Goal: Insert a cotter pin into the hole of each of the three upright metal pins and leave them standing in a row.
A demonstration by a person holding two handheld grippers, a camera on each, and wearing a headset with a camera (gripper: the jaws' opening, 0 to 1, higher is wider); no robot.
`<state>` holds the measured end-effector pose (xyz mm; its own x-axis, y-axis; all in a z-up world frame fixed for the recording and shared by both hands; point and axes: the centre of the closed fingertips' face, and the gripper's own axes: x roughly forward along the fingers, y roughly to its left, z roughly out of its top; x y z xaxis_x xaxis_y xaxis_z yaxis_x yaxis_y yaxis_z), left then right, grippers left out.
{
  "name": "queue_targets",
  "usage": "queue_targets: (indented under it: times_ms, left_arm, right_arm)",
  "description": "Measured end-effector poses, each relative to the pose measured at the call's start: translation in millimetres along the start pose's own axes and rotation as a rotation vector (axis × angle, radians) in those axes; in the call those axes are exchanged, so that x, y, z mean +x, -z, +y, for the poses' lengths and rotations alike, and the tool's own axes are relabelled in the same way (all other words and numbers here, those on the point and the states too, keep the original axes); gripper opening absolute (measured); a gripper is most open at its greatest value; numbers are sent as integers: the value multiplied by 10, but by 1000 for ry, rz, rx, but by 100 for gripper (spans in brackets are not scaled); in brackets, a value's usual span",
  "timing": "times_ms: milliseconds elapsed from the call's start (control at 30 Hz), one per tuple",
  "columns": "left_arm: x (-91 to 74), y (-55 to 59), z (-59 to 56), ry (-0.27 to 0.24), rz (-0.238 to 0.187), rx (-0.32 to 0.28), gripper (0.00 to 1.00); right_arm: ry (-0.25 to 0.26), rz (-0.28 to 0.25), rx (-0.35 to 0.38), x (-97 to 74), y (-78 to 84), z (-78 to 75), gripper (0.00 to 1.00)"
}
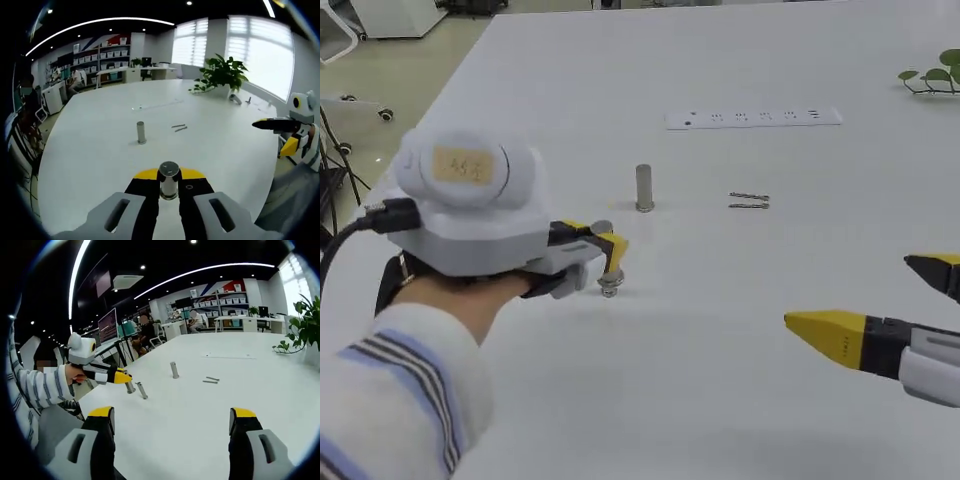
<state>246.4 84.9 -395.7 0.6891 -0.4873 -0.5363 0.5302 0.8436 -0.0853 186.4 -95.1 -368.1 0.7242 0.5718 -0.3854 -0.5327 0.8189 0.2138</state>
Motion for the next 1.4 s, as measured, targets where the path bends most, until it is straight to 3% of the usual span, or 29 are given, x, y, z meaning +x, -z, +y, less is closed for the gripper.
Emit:
queue_targets:
  times_ms: [233, 433, 600, 967, 1400]
  left_arm:
    - [40, 268, -123, -4, 42, -12, 9]
    - [106, 396, -210, -5, 60, -36, 9]
    - [168, 434, -307, 1, 66, -24, 9]
    - [289, 484, -379, -30, 81, -12, 9]
    - [346, 496, -359, -76, 79, -11, 9]
  right_arm:
    - [1, 1, -1, -25, 14, -15, 94]
    - [1, 4, 1, -41, 35, -22, 94]
    - [5, 5, -3, -54, 39, -25, 94]
    - [9, 7, -2, -59, 57, -19, 93]
    - [4, 8, -4, -60, 59, 19, 93]
